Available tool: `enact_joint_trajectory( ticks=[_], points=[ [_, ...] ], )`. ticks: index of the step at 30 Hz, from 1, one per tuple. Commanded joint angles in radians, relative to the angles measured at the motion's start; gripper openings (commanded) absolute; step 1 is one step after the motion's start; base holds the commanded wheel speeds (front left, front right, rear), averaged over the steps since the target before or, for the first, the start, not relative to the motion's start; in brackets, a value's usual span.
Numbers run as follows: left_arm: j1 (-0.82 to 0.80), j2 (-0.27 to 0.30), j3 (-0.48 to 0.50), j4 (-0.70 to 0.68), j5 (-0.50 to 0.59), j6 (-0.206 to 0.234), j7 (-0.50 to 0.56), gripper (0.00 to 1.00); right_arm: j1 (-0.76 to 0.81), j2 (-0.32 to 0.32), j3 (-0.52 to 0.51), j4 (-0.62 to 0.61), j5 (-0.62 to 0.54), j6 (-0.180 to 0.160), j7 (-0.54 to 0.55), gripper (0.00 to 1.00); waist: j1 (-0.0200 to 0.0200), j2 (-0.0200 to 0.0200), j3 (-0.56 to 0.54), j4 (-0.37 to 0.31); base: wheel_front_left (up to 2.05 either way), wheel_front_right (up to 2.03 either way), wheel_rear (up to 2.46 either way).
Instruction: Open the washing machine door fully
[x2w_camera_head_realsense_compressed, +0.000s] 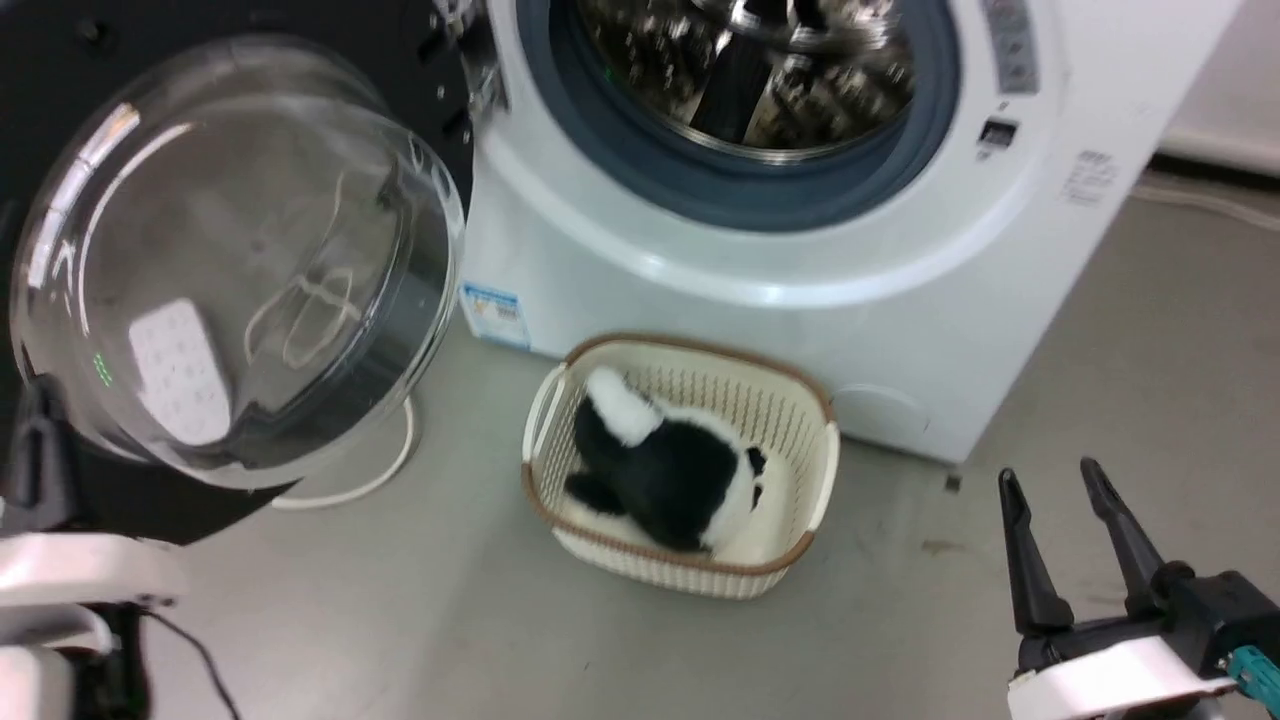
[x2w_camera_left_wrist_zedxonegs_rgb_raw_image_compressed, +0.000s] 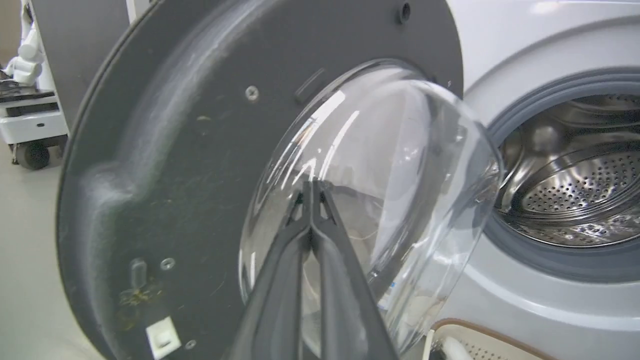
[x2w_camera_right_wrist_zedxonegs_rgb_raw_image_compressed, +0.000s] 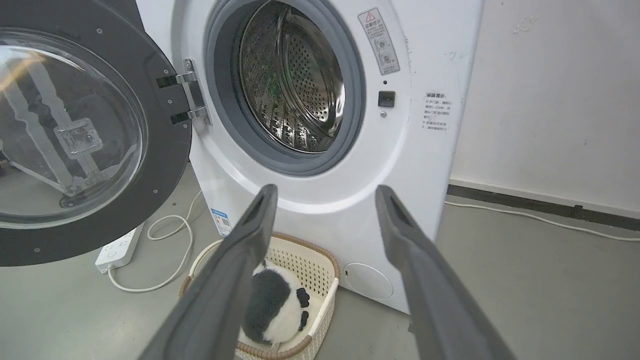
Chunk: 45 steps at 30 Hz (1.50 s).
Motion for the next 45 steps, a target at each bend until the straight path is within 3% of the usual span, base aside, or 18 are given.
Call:
enact_joint_trajectory(
  ticks=[1,2,3,4,13,22,31,44,45],
  points=[
    [0.035,-0.030,-0.006,-0.068,0.022,-0.001,-0.005,0.00,0.014,0.008,-0.013,0.003,-0.014,-0.001,-0.007,1.00,0.0001,0.0000,-0.052,-0.030,0.00,0.00,0.00],
    [0.052,-0.047,-0.010,-0.106,0.032,-0.001,-0.005,0.09,0.018,0.010,-0.020,0.002,-0.022,-0.001,-0.008,1.00,0.0001,0.0000,-0.064,-0.039,0.00,0.00,0.00],
    [0.071,-0.064,-0.017,-0.139,0.041,0.000,-0.005,0.65,0.022,0.012,-0.027,-0.001,-0.030,-0.001,-0.009,1.00,0.0001,0.0000,-0.074,-0.049,0.00,0.00,0.00],
    [0.090,-0.081,-0.024,-0.167,0.050,0.003,-0.005,1.00,0.026,0.014,-0.033,-0.004,-0.038,-0.001,-0.010,1.00,0.0001,0.0000,-0.084,-0.060,0.00,0.00,0.00],
    [0.232,-0.197,-0.171,-0.296,0.132,0.037,-0.005,1.00,0.074,0.020,-0.059,-0.066,-0.070,-0.001,-0.012,1.00,0.0001,0.0000,-0.125,-0.177,0.00,0.00,0.00],
    [0.271,-0.235,-0.235,-0.247,0.190,0.042,-0.005,1.00,0.097,0.021,-0.052,-0.047,-0.041,-0.001,-0.012,1.00,0.0001,0.0000,-0.125,-0.258,0.00,0.00,0.00],
    [0.286,-0.255,-0.257,-0.158,0.214,0.023,-0.005,1.00,0.099,0.021,-0.043,-0.024,-0.022,-0.001,-0.012,1.00,0.0001,0.0000,-0.123,-0.277,0.00,0.00,0.00],
    [0.270,-0.266,-0.258,-0.122,0.270,0.043,-0.005,1.00,0.090,0.021,-0.025,-0.004,-0.015,-0.001,-0.012,1.00,0.0001,0.0000,-0.127,-0.279,0.00,0.00,0.00],
    [0.277,-0.266,-0.256,-0.123,0.266,0.044,0.000,0.00,0.084,0.017,-0.025,-0.007,-0.020,0.000,-0.008,0.00,0.0001,0.0000,-0.127,-0.280,0.00,0.00,0.00]
  ],
)
